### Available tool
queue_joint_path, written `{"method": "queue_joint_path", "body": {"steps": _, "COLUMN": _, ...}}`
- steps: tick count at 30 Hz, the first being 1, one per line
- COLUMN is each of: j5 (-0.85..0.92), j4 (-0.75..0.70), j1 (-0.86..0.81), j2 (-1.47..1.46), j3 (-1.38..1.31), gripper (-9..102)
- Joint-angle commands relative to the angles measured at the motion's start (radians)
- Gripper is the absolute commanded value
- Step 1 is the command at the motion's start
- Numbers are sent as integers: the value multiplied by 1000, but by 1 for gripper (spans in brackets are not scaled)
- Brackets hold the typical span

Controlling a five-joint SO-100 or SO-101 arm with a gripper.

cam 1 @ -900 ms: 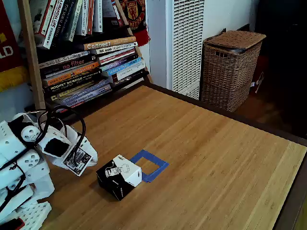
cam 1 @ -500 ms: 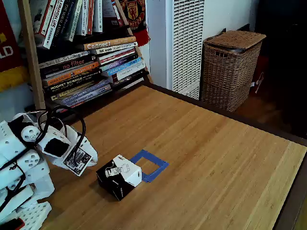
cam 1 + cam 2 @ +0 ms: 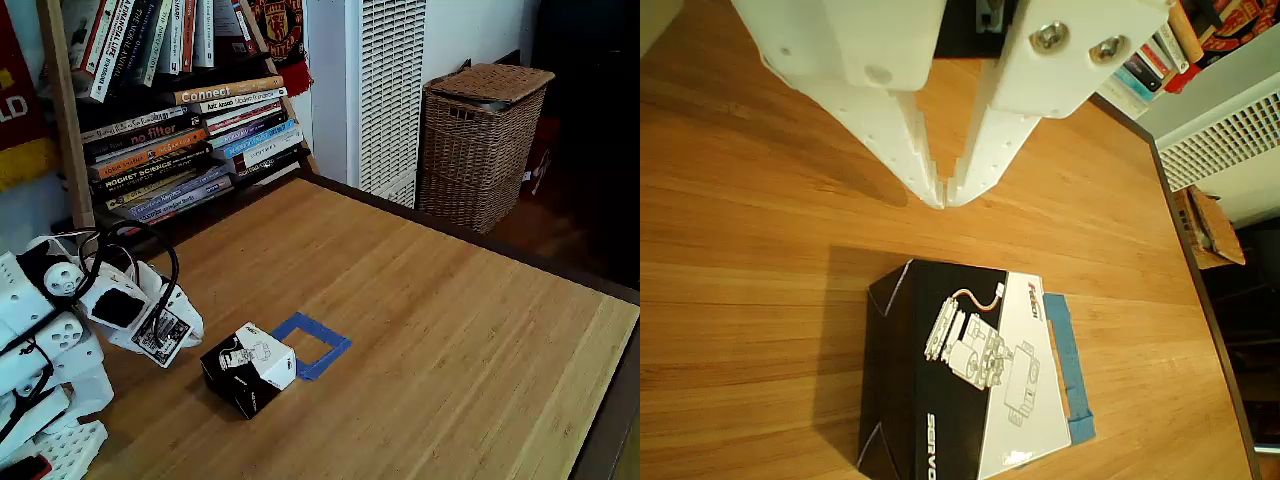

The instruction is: Push the box on top of the target

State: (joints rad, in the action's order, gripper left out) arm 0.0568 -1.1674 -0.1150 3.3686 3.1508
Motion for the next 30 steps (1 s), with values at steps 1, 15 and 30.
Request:
{"method": "queue_joint_path", "body": {"steps": 1, "j5": -5, "j4": -3, "j1": -2, "j2": 9, "j3": 44, "gripper": 0}}
{"method": "queue_joint_path", "body": {"steps": 15, "j5": -5, "j4": -3, "j1": 0, "j2": 9, "j3": 44, "gripper": 0}}
{"method": "queue_joint_path", "body": {"steps": 30, "j5": -64, "j4": 20, "j1": 8, "j2": 9, "j3": -9, "gripper": 0}}
